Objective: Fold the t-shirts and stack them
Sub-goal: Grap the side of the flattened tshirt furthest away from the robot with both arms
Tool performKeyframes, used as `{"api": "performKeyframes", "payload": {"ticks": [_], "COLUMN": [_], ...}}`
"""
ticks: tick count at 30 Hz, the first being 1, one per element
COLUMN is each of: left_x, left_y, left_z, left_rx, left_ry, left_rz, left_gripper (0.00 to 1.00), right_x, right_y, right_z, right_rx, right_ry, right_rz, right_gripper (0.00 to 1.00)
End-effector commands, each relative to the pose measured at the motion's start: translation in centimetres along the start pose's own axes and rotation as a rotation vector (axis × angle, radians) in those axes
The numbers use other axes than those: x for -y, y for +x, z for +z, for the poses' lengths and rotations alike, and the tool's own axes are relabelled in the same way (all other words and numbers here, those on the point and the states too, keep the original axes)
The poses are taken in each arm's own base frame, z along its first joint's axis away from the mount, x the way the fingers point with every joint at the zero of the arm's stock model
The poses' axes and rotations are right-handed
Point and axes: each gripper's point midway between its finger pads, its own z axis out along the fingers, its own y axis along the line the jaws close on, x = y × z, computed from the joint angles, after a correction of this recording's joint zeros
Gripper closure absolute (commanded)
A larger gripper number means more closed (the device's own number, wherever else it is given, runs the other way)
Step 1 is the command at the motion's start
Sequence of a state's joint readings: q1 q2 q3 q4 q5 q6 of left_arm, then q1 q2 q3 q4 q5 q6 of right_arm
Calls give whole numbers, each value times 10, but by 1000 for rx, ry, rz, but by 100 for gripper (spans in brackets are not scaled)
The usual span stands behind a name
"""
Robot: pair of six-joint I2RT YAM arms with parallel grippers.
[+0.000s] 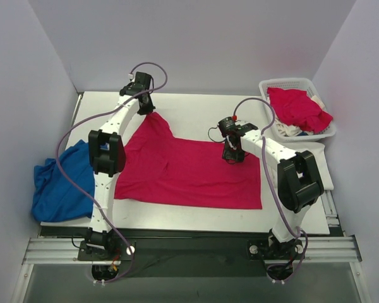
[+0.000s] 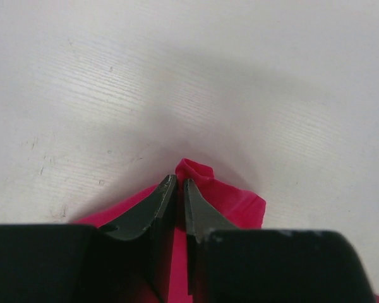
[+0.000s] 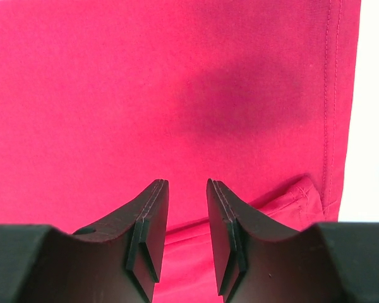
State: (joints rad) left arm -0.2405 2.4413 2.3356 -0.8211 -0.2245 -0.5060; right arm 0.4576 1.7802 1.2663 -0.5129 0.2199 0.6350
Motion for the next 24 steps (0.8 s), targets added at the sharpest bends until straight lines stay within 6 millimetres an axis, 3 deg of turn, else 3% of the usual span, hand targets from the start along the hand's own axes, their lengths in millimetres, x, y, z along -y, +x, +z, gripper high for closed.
{"api": "performKeyframes", "payload": {"ticks": [1, 6, 7, 10, 14, 17, 20, 24], "left_x": [8, 2, -3, -6, -18, -27, -30, -16], "left_y": [-28, -20, -7, 1, 35, 39, 41, 22], "left_z": [-31, -50, -48, -61, -67, -65, -56, -47], "left_rx": [81, 62, 32, 25, -13, -6, -12, 44], "left_ry": [61, 65, 54, 60, 60, 37, 45, 118], "left_rz": [0, 15, 27, 54, 73, 61, 40, -9], "left_gripper": [80, 72, 71, 71, 75, 79, 68, 54], "right_x": [9, 10, 10, 10, 11, 9, 8, 7], "right_y": [-6, -8, -7, -7, -10, -11, -13, -12], "right_z": [-11, -12, -12, -12, -10, -11, -11, -11], "right_rx": [16, 21, 20, 21, 21, 20, 23, 20], "right_ry": [30, 33, 34, 35, 37, 33, 33, 29], "right_rz": [11, 12, 11, 10, 16, 9, 5, 3], "right_gripper": [68, 68, 68, 68, 68, 69, 69, 68]}}
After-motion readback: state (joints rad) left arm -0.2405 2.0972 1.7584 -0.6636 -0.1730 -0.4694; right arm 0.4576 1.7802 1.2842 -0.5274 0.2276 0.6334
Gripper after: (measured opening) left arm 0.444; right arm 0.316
